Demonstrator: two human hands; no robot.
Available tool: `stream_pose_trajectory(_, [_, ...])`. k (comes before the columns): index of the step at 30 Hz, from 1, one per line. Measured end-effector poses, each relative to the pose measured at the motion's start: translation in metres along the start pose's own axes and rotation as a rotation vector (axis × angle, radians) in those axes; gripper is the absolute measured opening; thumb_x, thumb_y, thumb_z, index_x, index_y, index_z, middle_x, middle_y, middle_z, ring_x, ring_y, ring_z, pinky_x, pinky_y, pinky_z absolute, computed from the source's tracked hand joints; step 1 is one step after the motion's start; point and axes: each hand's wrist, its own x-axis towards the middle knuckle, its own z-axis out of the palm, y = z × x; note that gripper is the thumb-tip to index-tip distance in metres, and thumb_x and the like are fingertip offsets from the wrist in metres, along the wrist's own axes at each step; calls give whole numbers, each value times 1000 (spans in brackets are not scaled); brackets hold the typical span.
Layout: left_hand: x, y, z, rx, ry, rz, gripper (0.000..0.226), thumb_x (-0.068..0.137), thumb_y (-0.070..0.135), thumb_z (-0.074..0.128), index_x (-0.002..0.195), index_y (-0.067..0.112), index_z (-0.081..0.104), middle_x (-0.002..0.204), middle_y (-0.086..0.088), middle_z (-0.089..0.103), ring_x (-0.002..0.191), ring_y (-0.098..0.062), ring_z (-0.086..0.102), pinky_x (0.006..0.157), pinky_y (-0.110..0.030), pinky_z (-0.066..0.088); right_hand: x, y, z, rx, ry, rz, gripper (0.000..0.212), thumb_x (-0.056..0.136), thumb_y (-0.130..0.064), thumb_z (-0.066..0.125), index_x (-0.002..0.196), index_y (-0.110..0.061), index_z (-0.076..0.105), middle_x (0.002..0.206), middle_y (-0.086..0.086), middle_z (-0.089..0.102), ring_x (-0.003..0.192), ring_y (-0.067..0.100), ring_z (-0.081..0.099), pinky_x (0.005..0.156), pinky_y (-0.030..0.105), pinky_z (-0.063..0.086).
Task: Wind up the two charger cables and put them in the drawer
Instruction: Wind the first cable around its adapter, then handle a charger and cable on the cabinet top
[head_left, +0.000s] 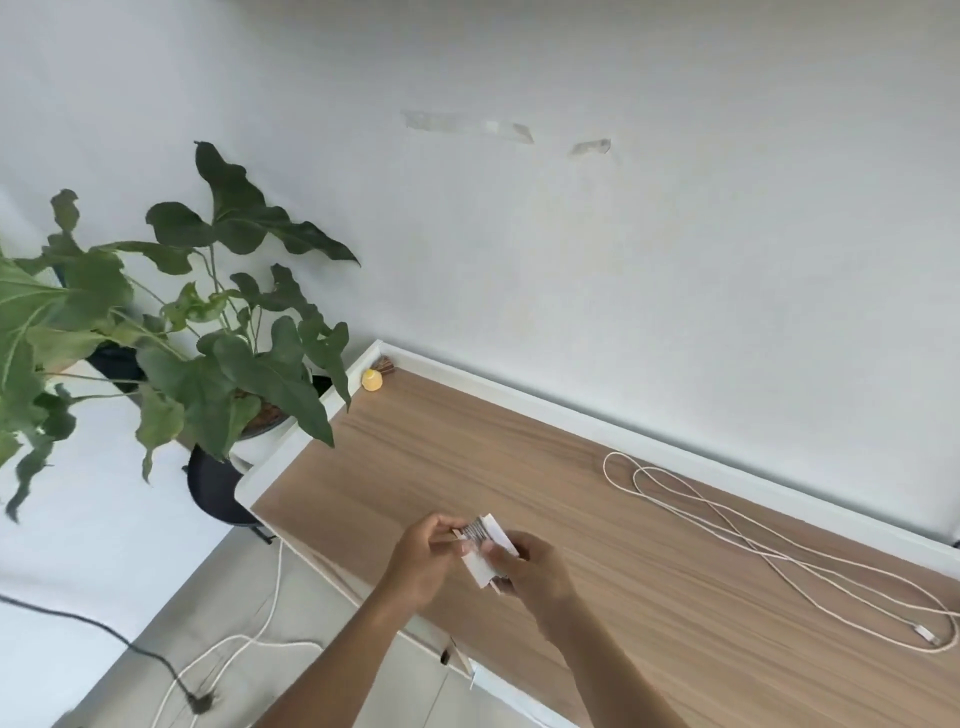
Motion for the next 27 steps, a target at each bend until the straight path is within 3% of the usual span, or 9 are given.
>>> stream_pose_trajectory(4, [16,-33,9,-94,92,-101,30,70,40,78,91,20,69,99,-5,72,92,-21,71,87,-44,56,22,22,11,-210,56,-24,20,82,-25,71,98,-14,69,72,-3,64,62,12,55,57,23,44])
stream_pose_trajectory(8, [32,-48,17,-112,165,-125,11,81,17,74,89,18,66,93,-7,72,89,-22,68,80,-32,54,37,34,29,-322,133,-24,20,84,-22,69,104,-22,68,84,-1,69,75,16,62,67,28,47])
stream_pose_trajectory(10, [35,-54,21,-140,160,-113,15,82,10,72,92,18,65,94,-8,71,89,-23,68,78,-30,53,40,42,34,-353,163,11,18,84,-21,68,101,-20,69,84,4,71,73,17,64,65,31,50])
stream_pose_trajectory(12, [39,-64,22,-146,130,-95,16,83,12,71,93,23,64,94,-4,71,90,-21,68,80,-32,54,42,52,39,-362,190,41,19,79,-31,69,98,-25,69,86,6,72,73,17,66,64,35,51])
stream_pose_trajectory(15, [49,-75,20,-128,107,-61,14,86,20,68,92,32,61,93,3,69,91,-17,66,83,-35,54,48,57,43,-371,227,61,29,74,-46,70,99,-31,69,87,0,70,74,14,67,61,27,47])
stream_pose_trajectory(18, [58,-81,16,-88,55,-22,16,88,23,65,87,37,58,92,5,67,90,-18,64,83,-35,53,49,50,44,-317,210,41,14,82,-30,72,95,-27,68,77,-4,69,68,10,63,64,26,48])
stream_pose_trajectory(20, [59,-82,10,-68,18,0,8,91,21,62,92,30,61,94,4,66,92,-20,64,85,-36,52,47,48,41,-230,178,30,19,86,-29,70,103,-23,67,80,-4,69,69,6,63,64,21,49])
stream_pose_trajectory(22, [63,-87,0,-35,33,21,12,94,18,57,104,19,63,99,0,65,96,-23,63,86,-36,51,42,44,36,-179,215,72,18,92,-32,61,102,-18,67,70,-6,64,56,-2,56,54,12,42])
stream_pose_trajectory(27, [76,-91,-25,29,64,0,13,95,16,53,104,18,62,103,-7,67,102,-33,64,88,-42,53,33,40,10,-179,374,179,52,93,-48,50,89,1,64,73,10,51,64,19,49,59,29,43])
